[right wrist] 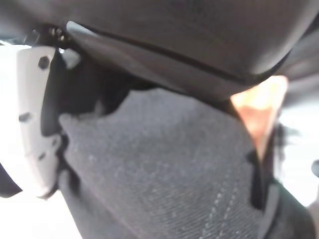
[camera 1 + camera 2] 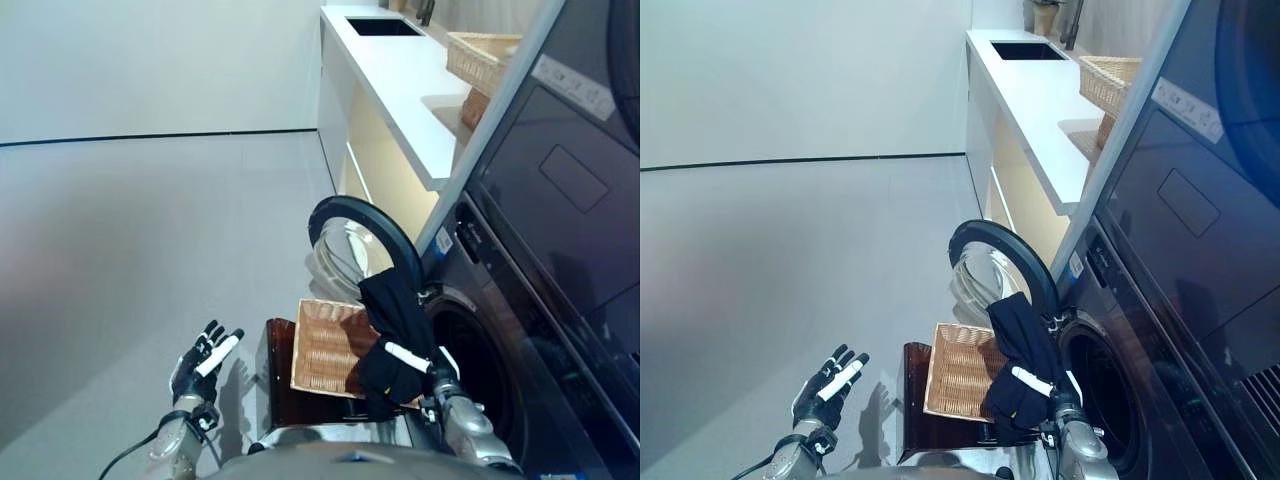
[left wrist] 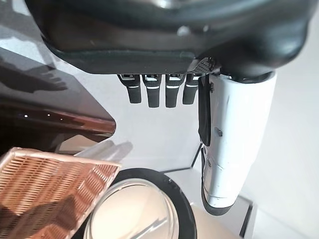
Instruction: Pick up the clothes and place them into the washing machine
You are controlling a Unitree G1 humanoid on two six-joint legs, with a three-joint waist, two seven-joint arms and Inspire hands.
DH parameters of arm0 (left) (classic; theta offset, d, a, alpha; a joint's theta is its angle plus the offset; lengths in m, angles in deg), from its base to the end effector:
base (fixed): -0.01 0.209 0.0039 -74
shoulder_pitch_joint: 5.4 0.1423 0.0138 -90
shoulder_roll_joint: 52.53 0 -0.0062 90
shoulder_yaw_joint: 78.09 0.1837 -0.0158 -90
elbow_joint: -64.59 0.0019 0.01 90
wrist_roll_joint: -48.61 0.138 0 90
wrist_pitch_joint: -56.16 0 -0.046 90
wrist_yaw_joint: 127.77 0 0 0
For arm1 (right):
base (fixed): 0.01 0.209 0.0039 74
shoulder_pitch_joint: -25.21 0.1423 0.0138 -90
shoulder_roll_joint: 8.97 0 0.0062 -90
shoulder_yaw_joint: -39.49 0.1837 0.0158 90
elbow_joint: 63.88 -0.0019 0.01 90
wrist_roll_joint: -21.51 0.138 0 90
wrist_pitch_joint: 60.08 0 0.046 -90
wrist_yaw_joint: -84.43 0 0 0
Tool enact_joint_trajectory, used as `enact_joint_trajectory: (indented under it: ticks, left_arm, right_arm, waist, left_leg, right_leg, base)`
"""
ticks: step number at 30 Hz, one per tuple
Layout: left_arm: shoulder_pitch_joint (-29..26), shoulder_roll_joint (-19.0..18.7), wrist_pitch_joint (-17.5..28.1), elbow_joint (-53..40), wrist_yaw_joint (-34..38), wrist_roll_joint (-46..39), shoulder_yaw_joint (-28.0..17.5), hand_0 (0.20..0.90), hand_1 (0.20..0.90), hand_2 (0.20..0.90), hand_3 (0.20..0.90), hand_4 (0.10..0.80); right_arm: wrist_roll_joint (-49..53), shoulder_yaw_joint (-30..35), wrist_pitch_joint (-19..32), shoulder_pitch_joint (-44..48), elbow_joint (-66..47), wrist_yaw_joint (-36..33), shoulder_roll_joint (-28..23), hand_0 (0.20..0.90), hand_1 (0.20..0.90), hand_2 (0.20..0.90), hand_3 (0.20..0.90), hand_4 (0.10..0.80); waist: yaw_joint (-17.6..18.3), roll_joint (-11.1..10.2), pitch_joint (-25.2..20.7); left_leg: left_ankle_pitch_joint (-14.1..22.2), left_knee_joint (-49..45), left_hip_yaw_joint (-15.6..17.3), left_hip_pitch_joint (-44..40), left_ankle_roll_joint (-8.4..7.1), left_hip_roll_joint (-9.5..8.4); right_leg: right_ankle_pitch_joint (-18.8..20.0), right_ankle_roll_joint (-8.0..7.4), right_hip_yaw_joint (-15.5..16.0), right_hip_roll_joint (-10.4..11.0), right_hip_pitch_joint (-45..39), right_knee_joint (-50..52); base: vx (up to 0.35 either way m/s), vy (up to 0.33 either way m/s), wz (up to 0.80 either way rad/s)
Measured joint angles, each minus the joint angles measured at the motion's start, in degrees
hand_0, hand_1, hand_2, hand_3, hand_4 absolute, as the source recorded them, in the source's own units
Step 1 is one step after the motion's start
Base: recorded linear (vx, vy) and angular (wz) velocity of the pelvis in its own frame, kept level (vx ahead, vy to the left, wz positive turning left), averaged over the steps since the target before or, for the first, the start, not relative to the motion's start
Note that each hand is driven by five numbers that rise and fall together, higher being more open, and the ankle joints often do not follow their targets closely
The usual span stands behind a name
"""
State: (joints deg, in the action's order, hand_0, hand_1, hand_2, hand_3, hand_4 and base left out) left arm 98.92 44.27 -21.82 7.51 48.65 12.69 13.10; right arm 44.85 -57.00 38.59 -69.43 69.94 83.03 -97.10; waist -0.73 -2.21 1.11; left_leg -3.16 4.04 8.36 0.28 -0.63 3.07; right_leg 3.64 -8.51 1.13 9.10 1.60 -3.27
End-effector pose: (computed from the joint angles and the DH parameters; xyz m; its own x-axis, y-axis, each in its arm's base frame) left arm 0.0933 0.2052 -0.0759 0.8136 0.1690 -0.5563 -0.3872 0.8712 -0.3017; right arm 0.1223 -0.2145 -0.0806 0.7559 -0.1529 -0.6366 0.2122 0.9771 0.0173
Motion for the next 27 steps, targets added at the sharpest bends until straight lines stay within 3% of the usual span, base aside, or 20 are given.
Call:
enact_joint_trajectory:
  ticks: [8, 19, 27]
  left_arm:
    - [-6.5, -0.8, 0.6, -5.1, 2.4, -2.1, 2.4, 0.900, 0.900, 0.900, 0.900, 0.800]
    - [-7.2, -1.0, 0.7, -6.0, 4.6, -5.0, 2.3, 0.900, 0.900, 0.900, 0.900, 0.800]
    - [-9.1, -1.9, 1.0, -5.7, 6.1, -4.7, 3.7, 0.900, 0.900, 0.900, 0.900, 0.800]
  right_arm:
    - [4.3, 0.0, 0.2, 11.7, -0.4, -3.4, 0.0, 0.200, 0.200, 0.200, 0.200, 0.300]
    - [10.2, 2.4, 1.9, 14.4, -2.6, -5.3, 0.7, 0.200, 0.200, 0.200, 0.200, 0.300]
    - [31.7, 11.1, 7.9, 19.8, 3.2, -6.5, 7.0, 0.200, 0.200, 0.200, 0.200, 0.300]
  waist:
    - [0.1, 0.8, 11.4]
    - [0.1, 0.8, 14.6]
    - [0.1, 0.9, 14.4]
  left_leg:
    - [1.2, -10.1, -0.7, 13.1, 0.88, 0.14]
    - [7.4, -26.3, -3.5, 26.7, 1.05, 0.23]
    - [10.2, -33.9, -3.9, 32.5, 1.29, 0.19]
  right_leg:
    - [-2.4, 0.55, -0.5, 0.8, 14.2, 12.6]
    - [-9.5, 1.38, -0.4, 2.2, 27.0, 29.3]
    - [-11.6, 1.12, -1.2, 2.7, 31.9, 35.2]
  base:
    - [-0.206, 0.010, 0.00]
    - [-0.045, -0.012, 0.13]
    - [-0.009, 0.005, 0.02]
